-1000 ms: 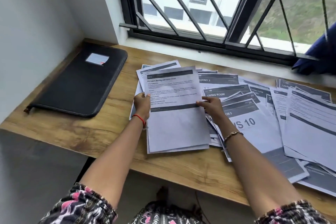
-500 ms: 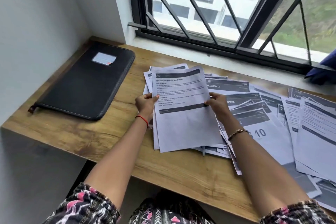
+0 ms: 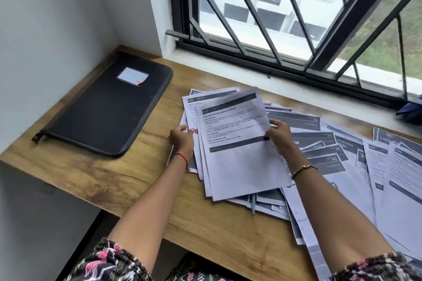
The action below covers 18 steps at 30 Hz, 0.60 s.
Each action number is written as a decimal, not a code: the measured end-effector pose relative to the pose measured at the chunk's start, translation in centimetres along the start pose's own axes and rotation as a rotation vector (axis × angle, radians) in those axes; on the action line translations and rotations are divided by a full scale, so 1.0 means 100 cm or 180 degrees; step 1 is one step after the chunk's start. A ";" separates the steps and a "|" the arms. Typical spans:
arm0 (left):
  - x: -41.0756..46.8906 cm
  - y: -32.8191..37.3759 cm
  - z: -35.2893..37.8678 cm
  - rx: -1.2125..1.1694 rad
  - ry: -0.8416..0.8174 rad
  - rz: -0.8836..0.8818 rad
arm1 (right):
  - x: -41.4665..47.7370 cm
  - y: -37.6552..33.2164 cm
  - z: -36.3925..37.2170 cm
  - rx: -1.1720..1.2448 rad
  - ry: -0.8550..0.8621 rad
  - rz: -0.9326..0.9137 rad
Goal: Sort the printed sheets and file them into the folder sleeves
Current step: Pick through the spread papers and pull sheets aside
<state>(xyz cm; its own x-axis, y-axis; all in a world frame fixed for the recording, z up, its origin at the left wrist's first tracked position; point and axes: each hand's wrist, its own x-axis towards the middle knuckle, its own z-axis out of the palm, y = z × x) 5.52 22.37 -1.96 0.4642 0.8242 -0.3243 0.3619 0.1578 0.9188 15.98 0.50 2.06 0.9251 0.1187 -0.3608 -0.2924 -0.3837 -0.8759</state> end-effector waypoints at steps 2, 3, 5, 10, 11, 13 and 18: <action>0.004 0.000 0.000 0.0222 0.0048 0.0022 | 0.006 -0.003 -0.001 -0.0010 0.0028 0.0022; 0.007 -0.001 0.001 0.0304 0.0028 0.0027 | 0.009 -0.004 -0.001 0.0006 0.0018 0.0010; 0.010 -0.001 0.006 0.0458 -0.0024 0.0162 | 0.014 -0.006 0.001 0.0033 -0.0016 -0.0014; 0.016 0.000 0.014 0.0860 -0.0146 0.0535 | 0.027 -0.004 0.010 -0.0171 -0.0171 -0.0006; 0.014 0.003 0.014 0.0840 -0.0212 0.0528 | 0.029 -0.004 0.012 -0.0216 -0.0184 -0.0004; 0.013 0.003 0.015 0.0745 -0.0314 0.0579 | 0.032 -0.004 0.013 -0.0256 -0.0198 -0.0004; 0.009 0.007 0.015 0.0428 -0.0524 0.0545 | 0.037 -0.001 0.014 -0.0219 -0.0265 0.0006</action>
<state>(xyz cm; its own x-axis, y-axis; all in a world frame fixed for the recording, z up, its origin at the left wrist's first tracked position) 7.43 22.42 -1.98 0.6491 0.7314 -0.2093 0.3659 -0.0590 0.9288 19.09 2.24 0.42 0.9003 0.1926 -0.3903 -0.2741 -0.4456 -0.8522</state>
